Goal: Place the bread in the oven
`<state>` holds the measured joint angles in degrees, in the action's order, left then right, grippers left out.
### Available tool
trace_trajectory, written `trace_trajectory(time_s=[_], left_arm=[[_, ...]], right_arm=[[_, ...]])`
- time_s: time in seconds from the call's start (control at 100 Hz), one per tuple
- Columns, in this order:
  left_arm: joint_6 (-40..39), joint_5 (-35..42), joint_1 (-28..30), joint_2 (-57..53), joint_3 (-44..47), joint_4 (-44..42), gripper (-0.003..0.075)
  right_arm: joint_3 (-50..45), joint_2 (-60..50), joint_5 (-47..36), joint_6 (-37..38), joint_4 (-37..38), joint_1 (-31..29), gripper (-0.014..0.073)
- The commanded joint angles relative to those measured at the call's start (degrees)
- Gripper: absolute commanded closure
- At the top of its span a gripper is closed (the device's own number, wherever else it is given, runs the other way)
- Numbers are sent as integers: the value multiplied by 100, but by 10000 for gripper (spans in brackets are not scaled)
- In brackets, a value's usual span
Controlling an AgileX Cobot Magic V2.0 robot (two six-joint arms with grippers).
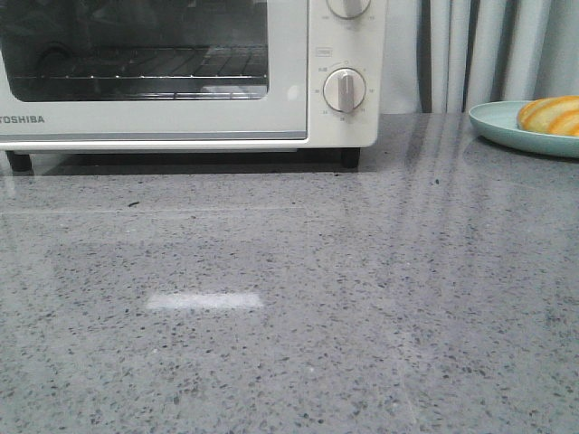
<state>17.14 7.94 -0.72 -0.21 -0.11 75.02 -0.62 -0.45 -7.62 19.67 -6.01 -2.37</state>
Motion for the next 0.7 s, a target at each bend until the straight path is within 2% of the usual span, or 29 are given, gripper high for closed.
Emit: trace_trajectory(time_s=[0.0,0.18,0.3,0.39,0.47,0.69], left_arm=[[-40,-50,-11,-163,-52,-63,741],[132,-1345,-11,61,-1143,-2177,741],[439,-2027,-11,780,-2154,-3164,741],[1061,-2354,-52,1550,-2929,-3287,741],[1255,-2345,-287,2133,-3465,-3298,741],[2199,-2414,-1286,3891,-4780,-3309,741]], right_arm=[[177,-120,-496,37,-322,-30,662],[1326,-81,1356,-25,-77,56,662],[2172,182,2514,-743,60,214,662],[2719,488,3203,-1343,60,394,662],[3027,806,3583,-1553,60,562,662],[3196,1271,3623,-1552,60,808,662]])
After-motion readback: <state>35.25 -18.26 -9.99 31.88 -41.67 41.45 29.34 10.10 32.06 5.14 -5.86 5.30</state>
